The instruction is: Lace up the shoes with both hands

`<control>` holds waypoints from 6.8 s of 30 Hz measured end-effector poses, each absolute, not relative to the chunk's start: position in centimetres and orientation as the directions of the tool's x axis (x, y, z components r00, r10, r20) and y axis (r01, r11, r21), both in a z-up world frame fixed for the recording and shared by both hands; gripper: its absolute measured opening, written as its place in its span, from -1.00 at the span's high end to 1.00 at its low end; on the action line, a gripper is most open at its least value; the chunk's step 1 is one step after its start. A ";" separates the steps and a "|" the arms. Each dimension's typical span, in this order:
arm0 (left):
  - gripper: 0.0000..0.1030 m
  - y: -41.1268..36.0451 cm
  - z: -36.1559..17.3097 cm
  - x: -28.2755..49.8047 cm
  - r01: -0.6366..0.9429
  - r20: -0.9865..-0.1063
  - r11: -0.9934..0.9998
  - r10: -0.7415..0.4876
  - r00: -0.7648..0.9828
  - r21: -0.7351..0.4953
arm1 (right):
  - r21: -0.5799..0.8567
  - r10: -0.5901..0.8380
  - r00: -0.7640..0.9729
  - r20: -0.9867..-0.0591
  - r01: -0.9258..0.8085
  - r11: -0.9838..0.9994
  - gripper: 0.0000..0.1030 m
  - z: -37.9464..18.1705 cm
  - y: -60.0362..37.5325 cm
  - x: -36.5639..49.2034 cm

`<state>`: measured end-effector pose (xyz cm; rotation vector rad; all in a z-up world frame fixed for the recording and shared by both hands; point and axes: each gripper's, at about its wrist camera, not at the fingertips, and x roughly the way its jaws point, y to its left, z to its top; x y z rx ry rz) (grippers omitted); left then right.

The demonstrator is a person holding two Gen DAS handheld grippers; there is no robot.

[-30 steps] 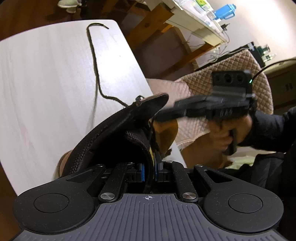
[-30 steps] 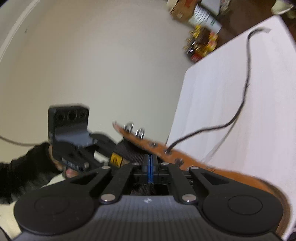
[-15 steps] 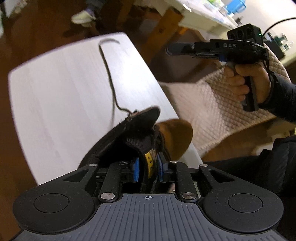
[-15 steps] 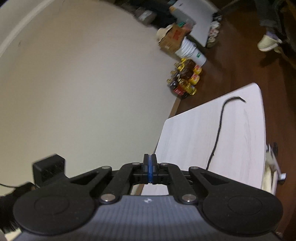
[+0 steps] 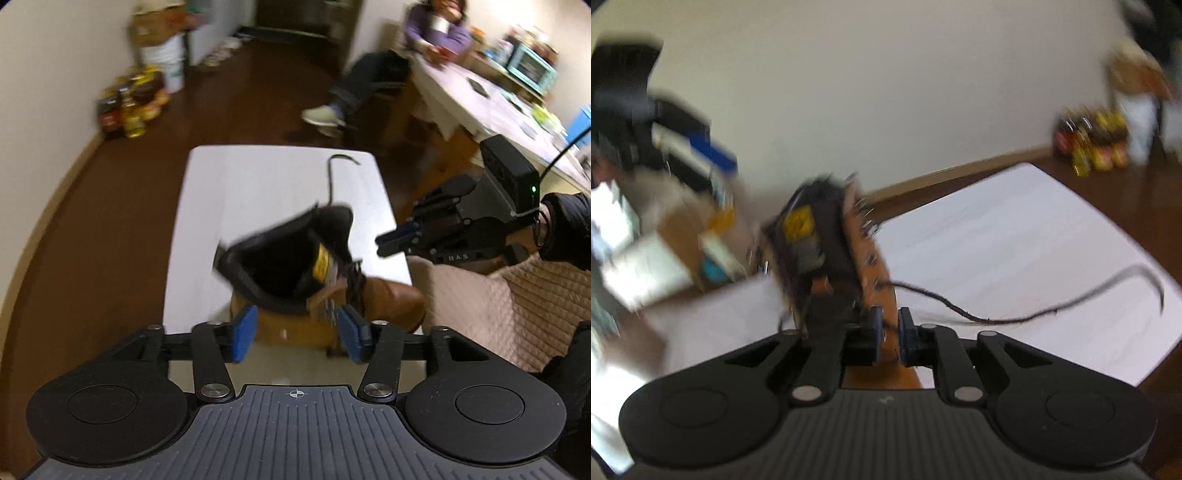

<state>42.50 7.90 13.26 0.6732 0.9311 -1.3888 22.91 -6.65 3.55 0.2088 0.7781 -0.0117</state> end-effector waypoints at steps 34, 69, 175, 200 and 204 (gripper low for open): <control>-0.43 8.7 2.9 28.0 0.776 -0.743 0.621 -0.569 0.352 -0.108 | -0.285 -0.027 0.623 -0.782 -0.319 0.904 0.95 3.3 -19.9 22.3; -0.58 6.9 -0.2 14.0 0.485 -0.479 0.851 -0.346 0.807 0.201 | -0.279 0.082 0.755 -0.651 -0.339 0.898 0.52 -5.6 -28.6 10.5; 0.52 3.9 7.3 23.8 0.834 -0.566 0.397 -0.612 0.552 0.383 | -0.545 0.378 0.815 -0.438 -0.576 0.610 0.95 2.7 -8.8 17.2; 0.30 -2.0 6.3 40.2 0.998 -0.923 -0.070 -0.383 -0.026 0.001 | -0.784 0.125 0.919 -0.375 -0.386 0.487 0.94 0.3 -3.7 17.9; 0.68 -2.5 6.2 40.4 0.994 -0.928 -0.099 -0.365 -0.077 -0.043 | -0.788 0.107 0.925 -0.365 -0.368 0.494 0.94 0.3 -3.7 18.2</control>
